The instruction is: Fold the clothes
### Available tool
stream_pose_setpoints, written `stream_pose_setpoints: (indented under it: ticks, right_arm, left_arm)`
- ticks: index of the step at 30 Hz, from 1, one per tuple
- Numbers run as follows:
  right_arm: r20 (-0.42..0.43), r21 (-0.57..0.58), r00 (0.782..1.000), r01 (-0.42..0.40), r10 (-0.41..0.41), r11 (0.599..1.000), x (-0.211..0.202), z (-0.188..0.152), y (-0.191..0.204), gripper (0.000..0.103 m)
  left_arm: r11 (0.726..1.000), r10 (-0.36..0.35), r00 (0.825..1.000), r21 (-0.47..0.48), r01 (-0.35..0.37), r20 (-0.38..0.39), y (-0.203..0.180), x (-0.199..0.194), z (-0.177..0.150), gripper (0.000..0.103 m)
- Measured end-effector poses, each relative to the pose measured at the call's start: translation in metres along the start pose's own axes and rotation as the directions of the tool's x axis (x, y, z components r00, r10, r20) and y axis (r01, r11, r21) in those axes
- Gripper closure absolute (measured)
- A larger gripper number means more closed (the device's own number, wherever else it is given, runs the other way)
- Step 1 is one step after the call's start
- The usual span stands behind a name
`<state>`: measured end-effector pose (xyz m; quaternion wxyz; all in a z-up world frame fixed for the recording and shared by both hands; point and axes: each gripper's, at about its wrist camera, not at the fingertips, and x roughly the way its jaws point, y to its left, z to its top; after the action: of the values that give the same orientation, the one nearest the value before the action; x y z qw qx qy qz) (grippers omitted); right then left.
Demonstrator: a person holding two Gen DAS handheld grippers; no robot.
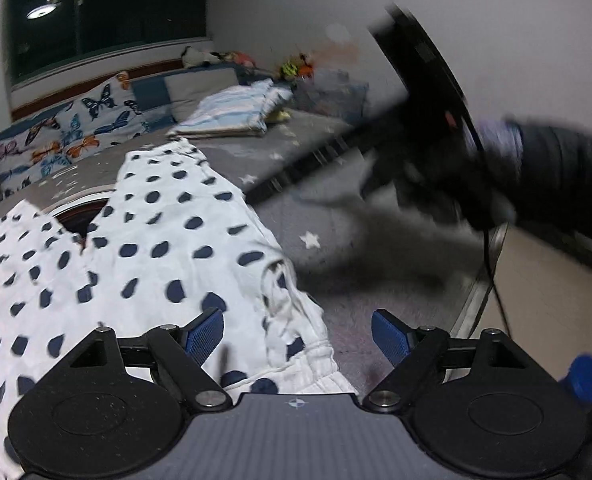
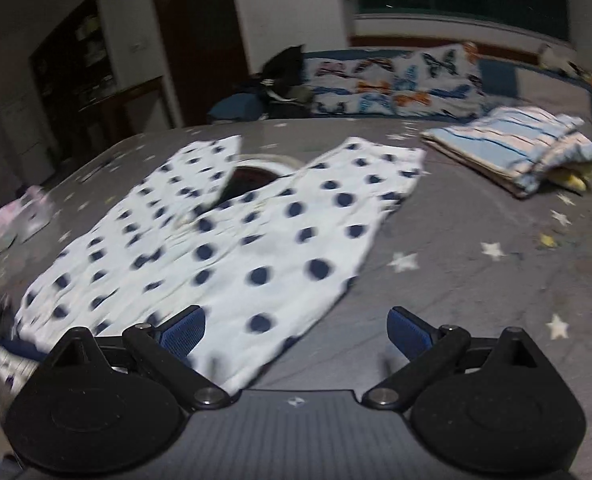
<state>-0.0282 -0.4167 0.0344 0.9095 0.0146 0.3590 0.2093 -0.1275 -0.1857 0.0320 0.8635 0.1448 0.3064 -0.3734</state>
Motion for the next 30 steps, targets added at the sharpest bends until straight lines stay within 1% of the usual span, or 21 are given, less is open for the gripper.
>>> stream_pose_setpoints:
  ticks: [2, 3, 5, 7, 8, 10, 12, 13, 14, 15, 17, 18, 21, 27, 30]
  right_arm:
    - [0.006, 0.032, 1.0, 0.02, -0.02, 0.999, 0.001, 0.007, -0.013, 0.005]
    - [0.007, 0.044, 1.0, 0.028, -0.028, 0.999, 0.005, 0.012, -0.019, 0.008]
    - [0.006, 0.075, 0.999, 0.034, -0.035, 0.997, 0.011, 0.019, -0.03, 0.01]
    - [0.001, 0.1, 0.999, 0.05, -0.051, 0.994, 0.022, 0.027, -0.041, 0.012]
    - [-0.002, 0.112, 0.998, 0.06, -0.06, 0.992, 0.027, 0.031, -0.046, 0.013]
    - [-0.011, 0.134, 0.997, 0.074, -0.074, 0.988, 0.04, 0.04, -0.056, 0.016]
    - [-0.025, 0.155, 0.997, 0.081, -0.078, 0.985, 0.057, 0.049, -0.064, 0.023]
    - [-0.029, 0.157, 0.996, 0.088, -0.084, 0.984, 0.064, 0.054, -0.067, 0.024]
    - [-0.031, 0.156, 0.995, 0.096, -0.092, 0.983, 0.071, 0.058, -0.069, 0.025]
    - [-0.033, 0.154, 0.994, 0.104, -0.1, 0.983, 0.079, 0.063, -0.071, 0.029]
    - [-0.036, 0.155, 0.993, 0.117, -0.113, 0.981, 0.092, 0.072, -0.075, 0.035]
    - [-0.037, 0.159, 0.993, 0.12, -0.116, 0.98, 0.098, 0.076, -0.076, 0.039]
    - [-0.041, 0.169, 0.991, 0.136, -0.131, 0.976, 0.12, 0.093, -0.082, 0.044]
    - [-0.033, 0.205, 0.985, 0.175, -0.172, 0.963, 0.154, 0.119, -0.092, 0.051]
    - [-0.033, 0.205, 0.981, 0.193, -0.19, 0.96, 0.165, 0.128, -0.095, 0.052]
  left_arm:
    - [1.0, 0.005, 1.0, 0.015, -0.005, -0.022, -0.002, 0.009, -0.003, 0.021]
    - [1.0, 0.007, 0.999, 0.021, -0.006, -0.033, -0.003, 0.013, -0.004, 0.025]
    - [1.0, 0.006, 0.999, 0.015, -0.006, -0.052, 0.0, 0.019, -0.006, 0.032]
    - [1.0, 0.002, 0.998, 0.007, -0.002, -0.059, 0.003, 0.021, -0.007, 0.031]
    - [1.0, 0.0, 0.998, 0.006, 0.0, -0.059, 0.004, 0.022, -0.007, 0.034]
    - [1.0, 0.001, 0.998, 0.004, -0.001, -0.058, 0.007, 0.022, -0.006, 0.042]
    - [1.0, 0.0, 0.998, -0.02, -0.001, -0.057, 0.015, 0.021, -0.004, 0.058]
    - [0.999, -0.012, 0.998, -0.043, 0.01, -0.055, 0.021, 0.021, -0.004, 0.061]
    - [0.997, -0.024, 0.998, -0.069, 0.021, -0.052, 0.026, 0.019, -0.004, 0.067]
    - [0.995, -0.035, 0.998, -0.091, 0.03, -0.048, 0.03, 0.019, -0.003, 0.075]
    - [0.991, -0.056, 0.998, -0.125, 0.05, -0.039, 0.036, 0.017, -0.002, 0.082]
    - [0.988, -0.065, 0.997, -0.14, 0.06, -0.035, 0.038, 0.016, -0.002, 0.084]
    - [0.982, -0.084, 0.996, -0.171, 0.078, -0.027, 0.044, 0.013, -0.001, 0.085]
    - [0.97, -0.109, 0.994, -0.22, 0.104, -0.008, 0.051, 0.009, 0.0, 0.086]
    - [0.965, -0.116, 0.993, -0.238, 0.113, 0.0, 0.055, 0.006, 0.001, 0.086]
